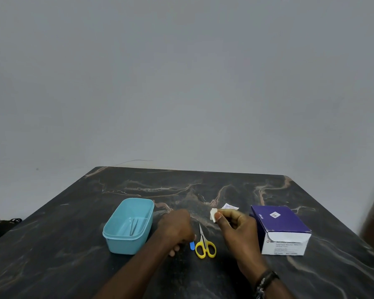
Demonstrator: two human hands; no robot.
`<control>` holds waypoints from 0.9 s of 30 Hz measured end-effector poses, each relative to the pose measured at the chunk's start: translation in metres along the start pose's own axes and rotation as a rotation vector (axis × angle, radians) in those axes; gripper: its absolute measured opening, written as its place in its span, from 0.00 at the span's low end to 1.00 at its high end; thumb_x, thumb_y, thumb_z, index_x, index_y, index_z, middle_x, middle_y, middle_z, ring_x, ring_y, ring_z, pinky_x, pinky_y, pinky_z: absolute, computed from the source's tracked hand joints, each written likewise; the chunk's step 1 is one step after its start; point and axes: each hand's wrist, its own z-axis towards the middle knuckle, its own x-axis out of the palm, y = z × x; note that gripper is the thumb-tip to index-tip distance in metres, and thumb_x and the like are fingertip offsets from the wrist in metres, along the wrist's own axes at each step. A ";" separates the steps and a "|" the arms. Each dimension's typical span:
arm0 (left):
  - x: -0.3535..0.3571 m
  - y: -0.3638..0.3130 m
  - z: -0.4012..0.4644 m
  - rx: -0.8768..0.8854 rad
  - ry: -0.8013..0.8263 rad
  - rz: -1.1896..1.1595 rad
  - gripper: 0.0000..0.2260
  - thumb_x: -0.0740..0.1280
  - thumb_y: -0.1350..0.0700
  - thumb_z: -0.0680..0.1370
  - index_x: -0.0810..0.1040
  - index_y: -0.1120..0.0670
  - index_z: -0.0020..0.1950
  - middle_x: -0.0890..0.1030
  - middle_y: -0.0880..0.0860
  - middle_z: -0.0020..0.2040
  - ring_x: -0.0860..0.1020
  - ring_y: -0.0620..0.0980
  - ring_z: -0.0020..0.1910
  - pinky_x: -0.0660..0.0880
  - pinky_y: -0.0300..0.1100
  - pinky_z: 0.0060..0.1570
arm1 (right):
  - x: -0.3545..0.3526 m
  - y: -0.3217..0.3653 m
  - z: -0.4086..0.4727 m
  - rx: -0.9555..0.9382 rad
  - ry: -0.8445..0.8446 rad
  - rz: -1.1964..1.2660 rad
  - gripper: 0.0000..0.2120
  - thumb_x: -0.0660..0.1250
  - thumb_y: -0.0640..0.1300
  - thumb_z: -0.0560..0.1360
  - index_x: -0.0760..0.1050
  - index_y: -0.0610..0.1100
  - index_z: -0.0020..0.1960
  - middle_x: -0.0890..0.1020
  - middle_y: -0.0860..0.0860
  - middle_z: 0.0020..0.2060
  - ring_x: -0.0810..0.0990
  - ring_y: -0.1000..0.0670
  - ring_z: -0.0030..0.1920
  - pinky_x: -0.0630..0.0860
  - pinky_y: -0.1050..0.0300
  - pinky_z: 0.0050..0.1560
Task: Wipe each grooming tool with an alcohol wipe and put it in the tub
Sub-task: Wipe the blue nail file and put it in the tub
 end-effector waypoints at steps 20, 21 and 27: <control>0.014 0.017 0.008 0.291 -0.200 -0.514 0.07 0.62 0.55 0.81 0.73 0.56 0.44 0.82 0.56 0.32 0.80 0.50 0.24 0.77 0.40 0.24 | 0.003 0.002 -0.001 0.033 0.010 0.015 0.09 0.71 0.36 0.74 0.83 0.49 0.41 0.87 0.54 0.35 0.85 0.58 0.38 0.77 0.69 0.36; 0.018 0.016 0.006 0.363 -0.197 -0.647 0.06 0.63 0.54 0.81 0.72 0.55 0.45 0.83 0.57 0.34 0.80 0.51 0.25 0.77 0.41 0.24 | 0.003 0.003 -0.002 0.043 0.010 0.033 0.08 0.71 0.36 0.74 0.83 0.48 0.41 0.87 0.53 0.35 0.85 0.57 0.38 0.76 0.69 0.36; 0.041 0.011 0.001 0.527 -0.111 -1.089 0.05 0.66 0.60 0.79 0.72 0.58 0.53 0.83 0.58 0.37 0.80 0.57 0.28 0.78 0.46 0.29 | -0.002 0.008 0.000 0.225 0.052 0.215 0.04 0.68 0.35 0.75 0.81 0.37 0.45 0.74 0.53 0.19 0.67 0.59 0.18 0.62 0.68 0.19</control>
